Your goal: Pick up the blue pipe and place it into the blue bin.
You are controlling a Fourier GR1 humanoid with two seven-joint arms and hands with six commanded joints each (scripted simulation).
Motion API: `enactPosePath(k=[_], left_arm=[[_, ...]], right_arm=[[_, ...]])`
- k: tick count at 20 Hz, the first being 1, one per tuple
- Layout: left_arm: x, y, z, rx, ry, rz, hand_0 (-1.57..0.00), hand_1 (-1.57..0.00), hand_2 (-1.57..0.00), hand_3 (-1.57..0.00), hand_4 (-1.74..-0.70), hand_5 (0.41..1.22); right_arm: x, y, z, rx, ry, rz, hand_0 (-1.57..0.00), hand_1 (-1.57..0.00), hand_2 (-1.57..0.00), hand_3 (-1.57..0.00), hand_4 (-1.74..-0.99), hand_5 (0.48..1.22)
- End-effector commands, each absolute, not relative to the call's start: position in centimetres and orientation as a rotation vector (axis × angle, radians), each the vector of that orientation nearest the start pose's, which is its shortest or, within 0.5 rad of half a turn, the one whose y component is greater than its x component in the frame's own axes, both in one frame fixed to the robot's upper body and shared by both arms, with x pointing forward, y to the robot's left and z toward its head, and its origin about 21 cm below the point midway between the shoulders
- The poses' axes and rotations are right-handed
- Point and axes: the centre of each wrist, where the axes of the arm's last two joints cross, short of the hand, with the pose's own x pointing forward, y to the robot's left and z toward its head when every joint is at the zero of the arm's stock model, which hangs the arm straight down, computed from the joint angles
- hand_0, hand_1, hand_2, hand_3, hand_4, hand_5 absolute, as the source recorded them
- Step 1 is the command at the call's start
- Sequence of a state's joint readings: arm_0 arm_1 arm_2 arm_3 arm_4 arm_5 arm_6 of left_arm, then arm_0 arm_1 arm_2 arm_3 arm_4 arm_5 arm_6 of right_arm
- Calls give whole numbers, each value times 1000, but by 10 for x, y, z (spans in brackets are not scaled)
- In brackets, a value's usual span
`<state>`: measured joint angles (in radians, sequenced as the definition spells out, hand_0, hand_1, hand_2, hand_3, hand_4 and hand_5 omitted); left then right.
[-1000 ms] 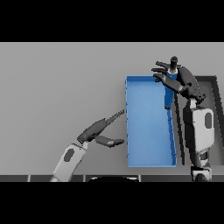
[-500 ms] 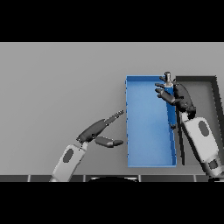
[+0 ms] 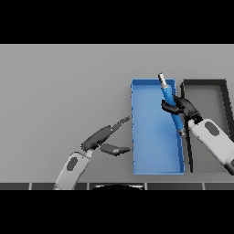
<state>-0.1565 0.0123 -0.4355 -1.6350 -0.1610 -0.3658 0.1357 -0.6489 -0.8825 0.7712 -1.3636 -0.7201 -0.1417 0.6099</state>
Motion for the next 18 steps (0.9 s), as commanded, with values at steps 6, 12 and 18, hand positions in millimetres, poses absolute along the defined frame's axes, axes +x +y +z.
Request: enactPosePath(k=[6, 12, 18], left_arm=[[251, 116, 44, -425, -1542, -877, 1, 1, 1, 1, -885, 428], [250, 116, 45, -425, -1550, -879, 1, 1, 1, 1, -887, 431], [247, 106, 42, -422, -1549, -881, 1, 1, 1, 1, -885, 431]], right_arm=[[334, -258, 112, -226, -841, 673, -51, -46, -46, -27, -1051, 787], [335, -256, 108, -249, -841, 687, -13, -11, -11, -6, -1022, 672], [338, -256, 108, -246, -836, 719, -6, -5, -5, -3, -1022, 649]])
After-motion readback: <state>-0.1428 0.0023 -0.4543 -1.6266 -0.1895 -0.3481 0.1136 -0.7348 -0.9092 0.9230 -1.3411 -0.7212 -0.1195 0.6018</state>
